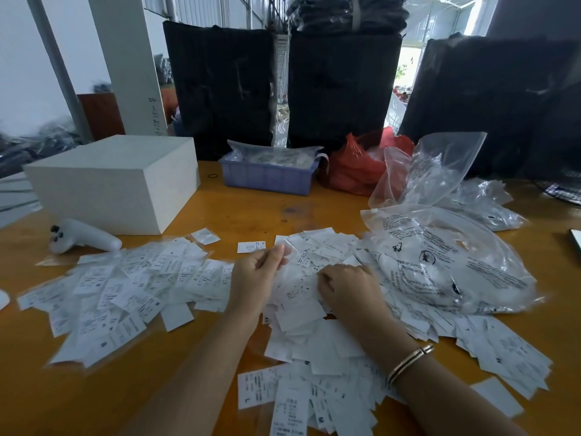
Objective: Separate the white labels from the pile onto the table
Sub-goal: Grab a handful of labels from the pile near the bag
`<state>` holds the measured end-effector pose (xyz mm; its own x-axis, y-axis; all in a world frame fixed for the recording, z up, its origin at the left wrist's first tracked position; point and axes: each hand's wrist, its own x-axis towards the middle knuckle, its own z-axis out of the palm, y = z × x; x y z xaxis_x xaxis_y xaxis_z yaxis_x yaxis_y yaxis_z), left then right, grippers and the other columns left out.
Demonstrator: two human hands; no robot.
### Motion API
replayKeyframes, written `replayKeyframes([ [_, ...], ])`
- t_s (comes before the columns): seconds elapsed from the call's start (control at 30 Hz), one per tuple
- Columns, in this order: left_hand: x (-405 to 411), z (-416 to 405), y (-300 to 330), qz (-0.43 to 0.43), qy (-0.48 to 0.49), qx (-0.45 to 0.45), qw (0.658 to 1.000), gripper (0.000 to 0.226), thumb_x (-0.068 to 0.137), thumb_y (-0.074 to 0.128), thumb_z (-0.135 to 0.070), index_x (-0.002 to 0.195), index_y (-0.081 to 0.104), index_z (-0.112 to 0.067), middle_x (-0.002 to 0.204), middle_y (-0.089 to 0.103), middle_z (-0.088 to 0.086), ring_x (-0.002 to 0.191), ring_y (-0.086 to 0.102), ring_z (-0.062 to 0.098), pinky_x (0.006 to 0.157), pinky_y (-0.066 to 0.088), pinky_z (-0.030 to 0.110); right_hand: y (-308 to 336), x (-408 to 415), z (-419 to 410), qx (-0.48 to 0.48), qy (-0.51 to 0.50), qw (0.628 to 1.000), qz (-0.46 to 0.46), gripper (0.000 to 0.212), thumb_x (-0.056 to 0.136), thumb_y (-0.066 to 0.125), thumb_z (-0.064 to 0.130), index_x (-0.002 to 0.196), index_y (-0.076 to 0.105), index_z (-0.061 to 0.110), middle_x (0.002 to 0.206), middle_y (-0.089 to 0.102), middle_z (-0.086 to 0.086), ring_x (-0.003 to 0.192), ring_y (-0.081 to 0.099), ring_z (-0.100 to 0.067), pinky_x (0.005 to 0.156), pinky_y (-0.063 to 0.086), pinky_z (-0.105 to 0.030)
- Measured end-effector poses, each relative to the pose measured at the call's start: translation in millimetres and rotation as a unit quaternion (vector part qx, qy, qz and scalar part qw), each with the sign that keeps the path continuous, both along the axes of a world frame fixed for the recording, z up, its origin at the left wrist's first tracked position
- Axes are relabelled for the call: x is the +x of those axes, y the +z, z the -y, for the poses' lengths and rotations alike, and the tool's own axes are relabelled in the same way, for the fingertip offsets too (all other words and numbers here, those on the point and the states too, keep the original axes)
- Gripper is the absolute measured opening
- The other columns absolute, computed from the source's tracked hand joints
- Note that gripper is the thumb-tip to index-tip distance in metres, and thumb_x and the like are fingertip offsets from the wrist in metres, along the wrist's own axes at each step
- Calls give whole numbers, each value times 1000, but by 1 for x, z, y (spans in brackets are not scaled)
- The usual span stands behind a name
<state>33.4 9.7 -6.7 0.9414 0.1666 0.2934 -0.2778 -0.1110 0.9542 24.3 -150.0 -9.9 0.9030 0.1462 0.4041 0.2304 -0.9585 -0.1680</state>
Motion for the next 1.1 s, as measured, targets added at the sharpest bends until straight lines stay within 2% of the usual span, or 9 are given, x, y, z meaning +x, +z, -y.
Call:
replayKeyframes([
  [0.1,-2,0,0,11,-30,7,999,12,83,57,-45,80,67,-41,77,70,-26,79,62,-10,60,47,6,3,-3,-1,294,-11,956,6,15,97,45,21,92,58,17,69,60,6,59,55,-6,55,37,-20],
  [0.17,-2,-1,-1,11,-48,25,998,10,85,58,-43,81,68,-43,80,70,-24,83,63,-8,65,49,10,4,-4,0,487,4,873,-33,11,96,47,15,96,58,16,76,62,6,65,59,-1,56,44,-14],
  [0.27,-1,0,-2,15,-75,50,996,14,90,60,-34,86,68,-44,82,71,-24,87,64,-5,71,49,12,7,-5,4,648,79,752,-92,14,94,52,6,98,61,16,86,69,2,83,69,-19,62,54,-27],
  [0.53,-4,1,-2,21,-131,91,987,7,83,63,-41,85,69,-43,81,70,-27,86,62,-11,69,41,-1,8,-3,8,719,124,678,-86,40,87,60,1,115,56,30,66,63,11,67,62,-3,62,50,-17],
  [0.7,-3,1,-2,31,-138,102,985,14,88,64,-29,85,70,-41,81,66,-37,88,59,-16,70,41,-2,10,-4,9,743,126,650,-99,34,85,64,4,114,59,22,74,70,3,70,66,-8,60,51,-17],
  [0.8,-2,0,-1,23,-142,100,985,12,88,65,-29,86,70,-40,82,65,-39,90,58,-18,70,40,-3,11,-4,9,757,130,632,-104,19,84,64,4,101,65,11,80,71,-4,72,68,-13,60,53,-20],
  [0.9,-2,1,-2,14,-151,94,984,9,85,66,-31,85,71,-39,83,68,-34,89,60,-16,70,40,-2,13,-2,7,805,133,569,-104,5,84,61,1,84,61,6,85,70,-11,81,68,-20,65,56,-25],
  [1.0,-3,3,0,6,-157,87,984,11,78,66,-40,86,73,-37,83,68,-33,88,60,-15,69,40,-2,15,-1,4,852,150,491,-102,10,82,60,-1,87,56,7,83,70,-10,92,70,-23,73,58,-30],
  [1.1,-4,3,1,-1,-162,77,984,14,76,65,-43,86,73,-37,82,67,-34,87,60,-16,68,41,-2,15,-1,0,859,152,480,-98,11,84,60,0,83,55,10,79,69,-5,93,69,-21,82,57,-33],
])
